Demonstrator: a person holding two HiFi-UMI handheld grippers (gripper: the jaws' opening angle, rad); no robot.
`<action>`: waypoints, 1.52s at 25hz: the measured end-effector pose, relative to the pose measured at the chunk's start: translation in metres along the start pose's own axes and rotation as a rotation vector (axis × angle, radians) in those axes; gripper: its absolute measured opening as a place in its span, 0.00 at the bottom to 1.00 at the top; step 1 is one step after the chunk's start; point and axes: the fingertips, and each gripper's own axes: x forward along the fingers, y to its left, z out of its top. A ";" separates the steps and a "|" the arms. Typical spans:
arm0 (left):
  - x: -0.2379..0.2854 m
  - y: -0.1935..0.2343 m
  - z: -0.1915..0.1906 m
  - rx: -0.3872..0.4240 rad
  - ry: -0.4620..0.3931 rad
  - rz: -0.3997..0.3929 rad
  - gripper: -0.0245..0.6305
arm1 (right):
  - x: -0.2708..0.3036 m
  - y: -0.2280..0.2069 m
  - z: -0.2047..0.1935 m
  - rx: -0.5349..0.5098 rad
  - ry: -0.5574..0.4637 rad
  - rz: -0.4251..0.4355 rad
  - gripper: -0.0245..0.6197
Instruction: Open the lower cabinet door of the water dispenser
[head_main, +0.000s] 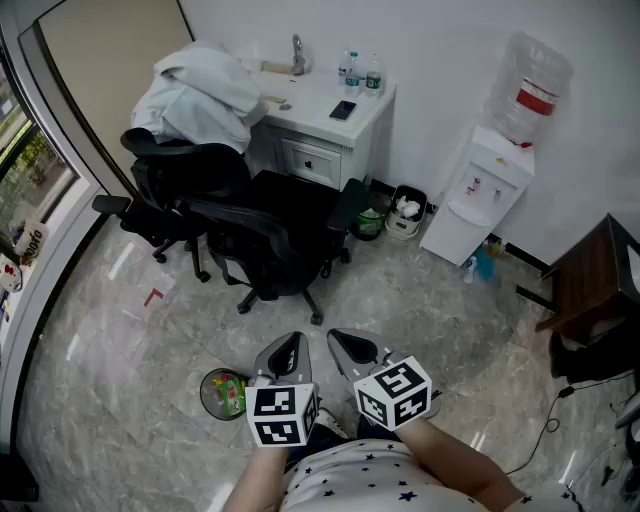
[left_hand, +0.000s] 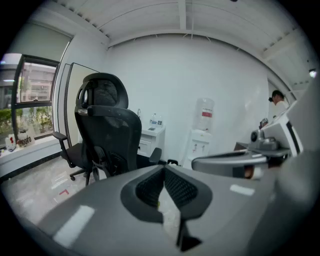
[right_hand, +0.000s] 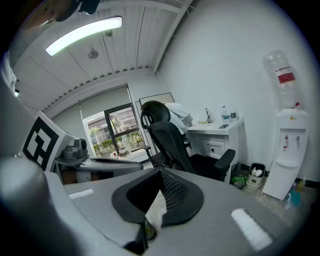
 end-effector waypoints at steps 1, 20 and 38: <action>0.007 -0.003 0.001 -0.001 0.001 0.003 0.05 | 0.000 -0.008 0.000 0.000 0.002 0.001 0.03; 0.236 -0.177 0.094 -0.021 -0.014 -0.026 0.05 | -0.045 -0.290 0.079 -0.029 -0.029 -0.013 0.03; 0.461 -0.364 0.123 0.197 0.126 -0.359 0.05 | -0.124 -0.569 0.061 0.230 -0.072 -0.462 0.03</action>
